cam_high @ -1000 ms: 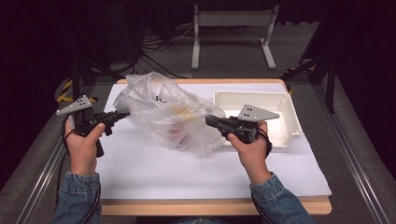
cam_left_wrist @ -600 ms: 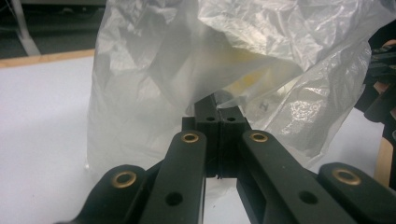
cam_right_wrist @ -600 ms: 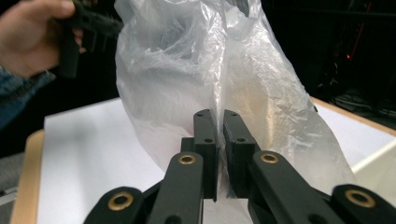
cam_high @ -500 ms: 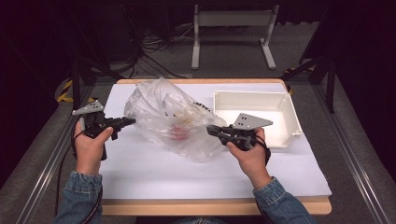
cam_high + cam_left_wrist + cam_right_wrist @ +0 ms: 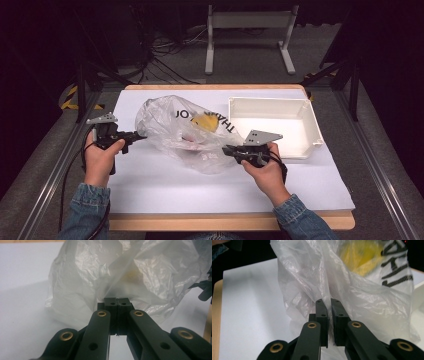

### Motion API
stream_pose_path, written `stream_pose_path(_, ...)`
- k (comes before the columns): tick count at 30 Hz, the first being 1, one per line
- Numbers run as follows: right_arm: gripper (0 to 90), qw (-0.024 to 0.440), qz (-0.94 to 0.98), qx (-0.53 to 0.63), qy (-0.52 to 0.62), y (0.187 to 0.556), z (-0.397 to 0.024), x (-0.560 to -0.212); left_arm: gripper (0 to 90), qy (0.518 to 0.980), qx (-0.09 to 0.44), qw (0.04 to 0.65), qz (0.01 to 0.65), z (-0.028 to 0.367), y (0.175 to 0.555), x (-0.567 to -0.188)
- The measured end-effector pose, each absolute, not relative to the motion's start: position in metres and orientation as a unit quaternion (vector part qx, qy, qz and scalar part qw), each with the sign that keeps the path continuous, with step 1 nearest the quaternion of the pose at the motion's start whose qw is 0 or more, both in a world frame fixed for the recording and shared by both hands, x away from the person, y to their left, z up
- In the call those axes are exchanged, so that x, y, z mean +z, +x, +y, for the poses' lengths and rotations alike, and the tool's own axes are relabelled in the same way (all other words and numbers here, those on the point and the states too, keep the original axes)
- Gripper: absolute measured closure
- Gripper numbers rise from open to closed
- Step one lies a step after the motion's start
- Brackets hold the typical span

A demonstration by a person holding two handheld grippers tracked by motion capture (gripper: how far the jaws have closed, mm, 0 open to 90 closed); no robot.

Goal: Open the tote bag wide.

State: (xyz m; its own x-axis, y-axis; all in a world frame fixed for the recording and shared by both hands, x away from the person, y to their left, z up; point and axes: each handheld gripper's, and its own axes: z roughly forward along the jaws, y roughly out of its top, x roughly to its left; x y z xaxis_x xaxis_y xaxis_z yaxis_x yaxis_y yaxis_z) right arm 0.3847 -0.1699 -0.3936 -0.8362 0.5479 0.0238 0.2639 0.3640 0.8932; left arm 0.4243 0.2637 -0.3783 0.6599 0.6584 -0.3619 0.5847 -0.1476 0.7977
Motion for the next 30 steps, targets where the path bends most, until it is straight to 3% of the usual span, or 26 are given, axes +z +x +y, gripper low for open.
stream_pose_path(6, 84.8, 0.121, 0.829, 0.481, 0.257, 0.385, -0.167, -0.404, 89.6, 0.769, 0.017, 0.482, 0.419, 0.261, 0.427, -0.387)
stream_pose_path(9, 84.4, 0.116, 0.832, 0.478, 0.257, 0.384, -0.168, -0.406, 83.0, 0.775, 0.019, 0.476, 0.416, 0.264, 0.423, -0.381)
stream_pose_path(11, 84.3, 0.116, 0.833, 0.477, 0.256, 0.383, -0.167, -0.406, 68.3, 0.776, 0.025, 0.475, 0.414, 0.265, 0.421, -0.377)
stream_pose_path(12, 84.3, 0.116, 0.833, 0.477, 0.256, 0.383, -0.167, -0.406, 68.3, 0.777, 0.029, 0.476, 0.411, 0.266, 0.419, -0.374)
stream_pose_path(13, 84.1, 0.116, 0.833, 0.477, 0.255, 0.383, -0.167, -0.405, 60.9, 0.780, 0.035, 0.475, 0.406, 0.266, 0.415, -0.369)
stream_pose_path(15, 83.6, 0.116, 0.833, 0.477, 0.255, 0.382, -0.166, -0.405, 30.7, 0.786, 0.044, 0.473, 0.394, 0.266, 0.409, -0.359)
stream_pose_path(17, 83.5, 0.115, 0.833, 0.478, 0.254, 0.382, -0.166, -0.404, 22.5, 0.795, 0.057, 0.471, 0.378, 0.266, 0.401, -0.348)
stream_pose_path(25, 78.9, 0.117, 0.829, 0.487, 0.251, 0.378, -0.165, -0.399, 15.7, 0.763, 0.129, 0.519, 0.363, 0.270, 0.378, -0.313)
stream_pose_path(30, 68.4, 0.126, 0.826, 0.492, 0.246, 0.372, -0.165, -0.393, 17.4, 0.737, 0.194, 0.548, 0.345, 0.262, 0.375, -0.303)
